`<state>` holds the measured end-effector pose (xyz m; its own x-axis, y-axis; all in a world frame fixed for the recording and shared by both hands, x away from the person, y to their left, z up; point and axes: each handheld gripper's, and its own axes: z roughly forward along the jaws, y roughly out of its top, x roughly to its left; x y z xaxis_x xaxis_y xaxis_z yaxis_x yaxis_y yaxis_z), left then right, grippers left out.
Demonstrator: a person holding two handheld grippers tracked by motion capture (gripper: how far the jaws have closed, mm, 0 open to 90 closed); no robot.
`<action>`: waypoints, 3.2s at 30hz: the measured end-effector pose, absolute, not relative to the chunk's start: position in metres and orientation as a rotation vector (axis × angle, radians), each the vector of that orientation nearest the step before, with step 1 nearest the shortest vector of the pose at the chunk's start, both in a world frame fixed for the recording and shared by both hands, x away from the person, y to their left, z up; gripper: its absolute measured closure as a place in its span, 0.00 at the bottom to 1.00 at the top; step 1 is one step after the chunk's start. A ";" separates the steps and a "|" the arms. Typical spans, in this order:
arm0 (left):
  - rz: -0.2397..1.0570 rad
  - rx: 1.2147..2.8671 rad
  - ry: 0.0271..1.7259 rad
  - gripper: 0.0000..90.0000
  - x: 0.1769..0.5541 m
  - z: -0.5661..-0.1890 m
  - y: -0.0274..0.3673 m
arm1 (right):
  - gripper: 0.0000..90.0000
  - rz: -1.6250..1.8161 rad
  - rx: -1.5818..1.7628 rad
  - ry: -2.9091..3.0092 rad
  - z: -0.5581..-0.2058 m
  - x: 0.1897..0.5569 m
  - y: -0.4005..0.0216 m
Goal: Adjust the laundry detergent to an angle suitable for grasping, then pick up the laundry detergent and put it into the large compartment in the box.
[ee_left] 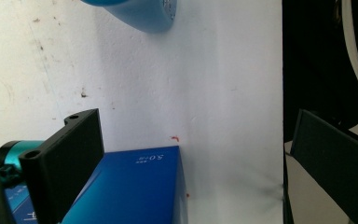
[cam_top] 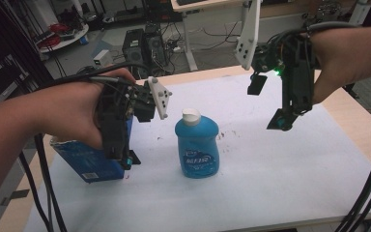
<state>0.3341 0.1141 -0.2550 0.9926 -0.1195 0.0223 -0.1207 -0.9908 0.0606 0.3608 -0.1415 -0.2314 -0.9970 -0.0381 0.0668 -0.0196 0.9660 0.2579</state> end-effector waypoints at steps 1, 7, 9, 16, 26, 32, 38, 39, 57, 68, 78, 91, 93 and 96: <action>0.026 3.075 -0.185 0.03 0.334 -0.255 0.114 | 0.01 -0.365 0.050 -3.051 -0.228 0.359 -0.141; 0.021 3.075 -0.182 0.03 0.337 -0.257 0.112 | 0.01 -0.266 0.075 -3.080 -0.219 0.354 -0.140; 0.019 3.074 -0.176 0.03 0.339 -0.257 0.112 | 0.01 -0.252 0.079 -3.080 -0.219 0.355 -0.139; 0.018 3.070 -0.167 0.03 0.342 -0.257 0.112 | 0.01 -0.211 0.060 -3.080 -0.218 0.358 -0.144; 0.022 3.058 -0.166 0.03 0.341 -0.255 0.116 | 0.01 -0.228 0.061 -3.093 -0.209 0.355 -0.141; 0.031 3.061 -0.162 0.03 0.338 -0.254 0.117 | 0.01 -0.232 0.051 -3.106 -0.208 0.352 -0.142; 0.032 3.059 -0.161 0.03 0.337 -0.252 0.116 | 0.01 -0.245 0.063 -3.113 -0.205 0.348 -0.142; 0.031 3.063 -0.160 0.03 0.337 -0.252 0.116 | 0.01 -0.245 0.061 -3.113 -0.206 0.348 -0.142; 0.058 3.014 -0.095 0.03 0.349 -0.238 0.119 | 0.01 -0.248 0.046 -3.111 -0.208 0.353 -0.150; 0.075 2.984 -0.049 0.03 0.354 -0.225 0.099 | 0.01 -0.260 0.027 -3.115 -0.205 0.350 -0.158; 0.050 2.963 -0.030 0.03 0.361 -0.228 0.083 | 0.01 -0.269 0.015 -3.116 -0.203 0.349 -0.165; 0.011 2.965 -0.051 0.03 0.368 -0.244 0.056 | 0.01 -0.280 0.002 -3.112 -0.202 0.350 -0.172; 0.009 2.969 -0.051 0.03 0.368 -0.247 0.052 | 0.01 -0.276 -0.001 -3.114 -0.202 0.350 -0.172; 0.005 2.981 -0.049 0.03 0.370 -0.251 0.047 | 0.01 -0.280 -0.002 -3.111 -0.202 0.350 -0.173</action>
